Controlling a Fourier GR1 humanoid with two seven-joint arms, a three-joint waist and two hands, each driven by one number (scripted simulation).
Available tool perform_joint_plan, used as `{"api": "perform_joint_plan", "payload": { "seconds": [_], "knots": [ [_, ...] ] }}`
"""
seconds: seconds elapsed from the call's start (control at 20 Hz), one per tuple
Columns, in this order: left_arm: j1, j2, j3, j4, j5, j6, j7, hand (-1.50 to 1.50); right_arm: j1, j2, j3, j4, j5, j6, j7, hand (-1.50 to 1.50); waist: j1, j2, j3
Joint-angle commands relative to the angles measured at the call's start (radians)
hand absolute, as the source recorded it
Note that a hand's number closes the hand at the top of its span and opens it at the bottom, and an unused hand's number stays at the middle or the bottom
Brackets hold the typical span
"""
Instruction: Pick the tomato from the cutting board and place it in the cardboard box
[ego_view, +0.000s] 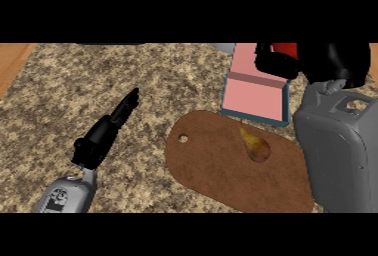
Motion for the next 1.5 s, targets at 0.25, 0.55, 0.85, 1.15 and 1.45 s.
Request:
{"api": "perform_joint_plan", "payload": {
  "seconds": [0.25, 0.55, 0.85, 1.15, 1.45],
  "knots": [
    [0.005, -0.036, -0.014, -0.007, -0.037, 0.014, 0.014, 0.0, -0.044, -0.022, -0.019, 0.398, 0.06, -0.22, -0.149, 1.5, 0.006, 0.002, 0.0],
    [-0.006, -0.005, 0.022, 0.043, -0.019, -0.027, -0.049, 0.0, -0.041, 0.022, -0.148, 0.566, -0.033, -0.303, -0.138, -1.5, 0.011, 0.007, 0.0],
    [0.027, -0.014, 0.019, 0.008, -0.044, -0.016, -0.049, 0.0, 0.011, 0.047, -0.176, 0.673, -0.11, -0.402, -0.262, -1.5, 0.003, 0.001, 0.0],
    [-0.034, -0.033, 0.033, 0.029, -0.02, -0.017, 0.005, 0.0, -0.059, 0.046, -0.339, 0.679, -0.291, -0.573, -0.445, -1.5, 0.006, 0.008, 0.002],
    [0.003, -0.031, 0.036, 0.033, -0.028, -0.014, -0.037, 0.0, 0.021, 0.017, -0.504, 0.525, -0.555, -0.547, -0.558, -1.5, -0.019, -0.001, 0.001]
  ]
}}
